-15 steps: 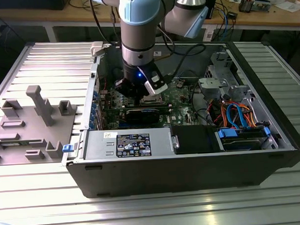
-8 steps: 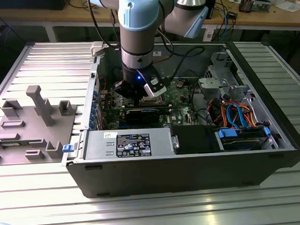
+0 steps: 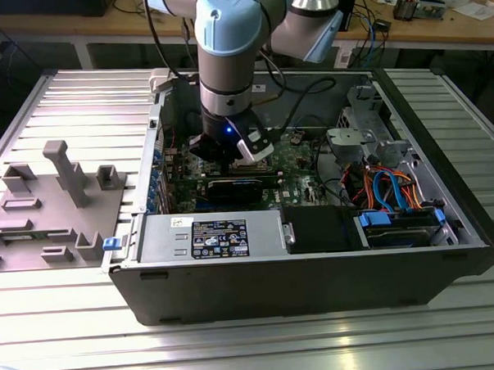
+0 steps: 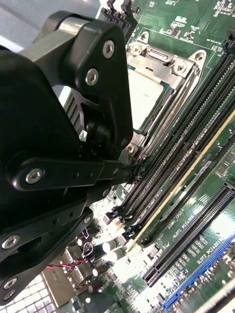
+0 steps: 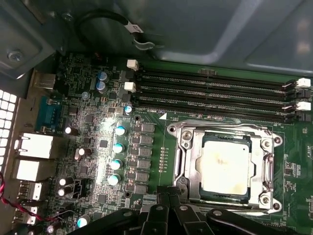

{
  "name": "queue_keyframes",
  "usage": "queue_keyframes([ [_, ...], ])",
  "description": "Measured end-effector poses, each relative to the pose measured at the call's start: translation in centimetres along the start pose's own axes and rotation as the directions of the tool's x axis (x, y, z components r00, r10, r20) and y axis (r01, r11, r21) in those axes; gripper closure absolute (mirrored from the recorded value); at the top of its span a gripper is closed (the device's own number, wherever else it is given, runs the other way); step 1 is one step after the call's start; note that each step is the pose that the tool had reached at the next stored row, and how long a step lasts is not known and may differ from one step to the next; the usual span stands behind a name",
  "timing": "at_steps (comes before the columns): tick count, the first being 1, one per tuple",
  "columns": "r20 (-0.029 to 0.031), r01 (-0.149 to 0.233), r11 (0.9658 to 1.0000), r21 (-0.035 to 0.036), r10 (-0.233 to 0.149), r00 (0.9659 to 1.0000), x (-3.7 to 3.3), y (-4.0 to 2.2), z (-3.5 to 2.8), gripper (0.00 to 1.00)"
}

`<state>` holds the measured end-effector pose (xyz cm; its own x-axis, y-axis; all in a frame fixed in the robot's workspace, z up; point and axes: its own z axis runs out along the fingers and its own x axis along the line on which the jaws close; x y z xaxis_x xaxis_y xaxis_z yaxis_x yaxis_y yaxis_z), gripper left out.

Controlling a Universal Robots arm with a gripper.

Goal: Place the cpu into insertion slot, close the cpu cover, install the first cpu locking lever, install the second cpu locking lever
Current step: 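Install the second cpu locking lever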

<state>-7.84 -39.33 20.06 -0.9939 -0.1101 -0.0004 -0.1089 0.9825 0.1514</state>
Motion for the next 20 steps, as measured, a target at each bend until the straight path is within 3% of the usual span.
queue_keyframes([
  [3,-0.0004,0.001,1.0000,0.0027,-0.001,1.0000,0.01,0.00,0.08,0.89],
  [4,-0.0002,0.001,1.0000,0.0074,-0.001,1.0000,0.01,0.01,0.07,0.89],
  [5,-0.0005,0.001,0.9998,0.0212,-0.001,1.0000,0.01,0.05,-0.21,0.89],
  [8,-0.0018,0.001,0.9996,0.0277,-0.001,1.0000,-0.15,0.18,-0.52,0.89],
  [16,-0.0096,0.000,0.9993,0.0362,0.000,1.0000,-2.59,1.88,-0.27,0.89],
  [20,-0.0141,0.000,0.9986,0.0529,0.001,0.9999,-4.03,2.67,-0.15,0.89],
])
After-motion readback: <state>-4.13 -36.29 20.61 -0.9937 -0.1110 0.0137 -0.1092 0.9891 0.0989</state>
